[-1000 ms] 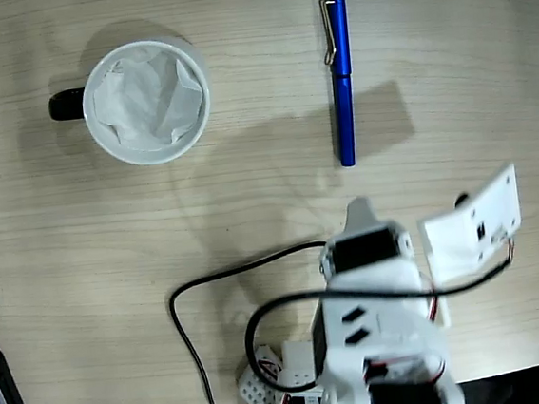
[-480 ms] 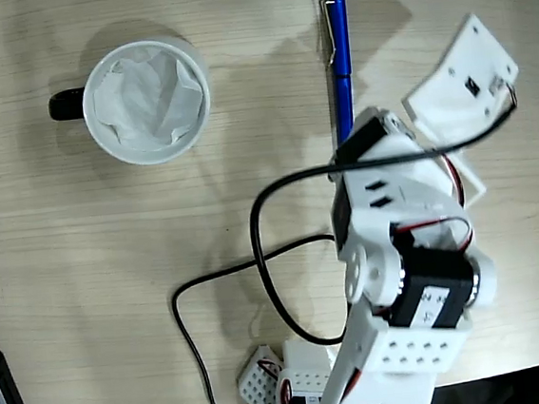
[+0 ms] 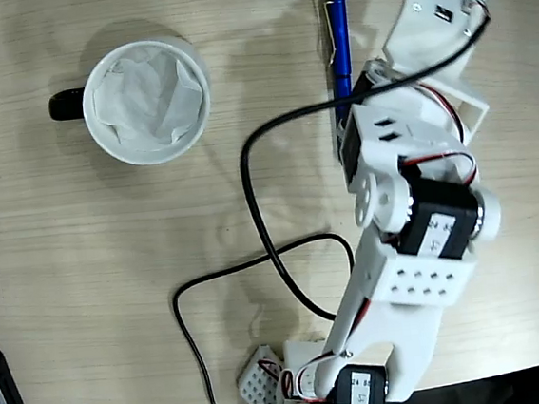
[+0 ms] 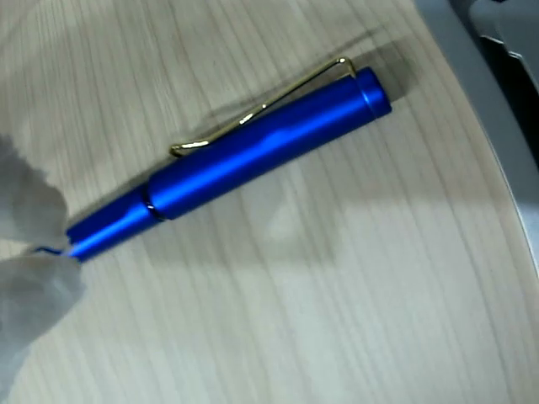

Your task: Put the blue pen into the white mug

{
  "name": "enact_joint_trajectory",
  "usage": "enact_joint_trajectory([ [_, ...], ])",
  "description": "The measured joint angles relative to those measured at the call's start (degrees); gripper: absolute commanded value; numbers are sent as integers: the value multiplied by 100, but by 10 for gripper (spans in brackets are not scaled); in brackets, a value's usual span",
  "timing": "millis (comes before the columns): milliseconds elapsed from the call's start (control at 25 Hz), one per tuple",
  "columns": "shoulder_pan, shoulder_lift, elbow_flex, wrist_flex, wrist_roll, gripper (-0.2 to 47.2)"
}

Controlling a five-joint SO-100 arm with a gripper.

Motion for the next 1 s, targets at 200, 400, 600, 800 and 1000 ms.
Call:
enact_joint_trajectory([
  [200, -193, -483, -316, -18, -483, 20],
  [400, -413, -791, -352, -176, -765, 49],
  [600, -501, -1072, -369, -483, -1239, 97],
  [800, -439, -1072, -387, -624, -1415, 170],
  [1000, -299, -1072, -387, -633, -1424, 214],
])
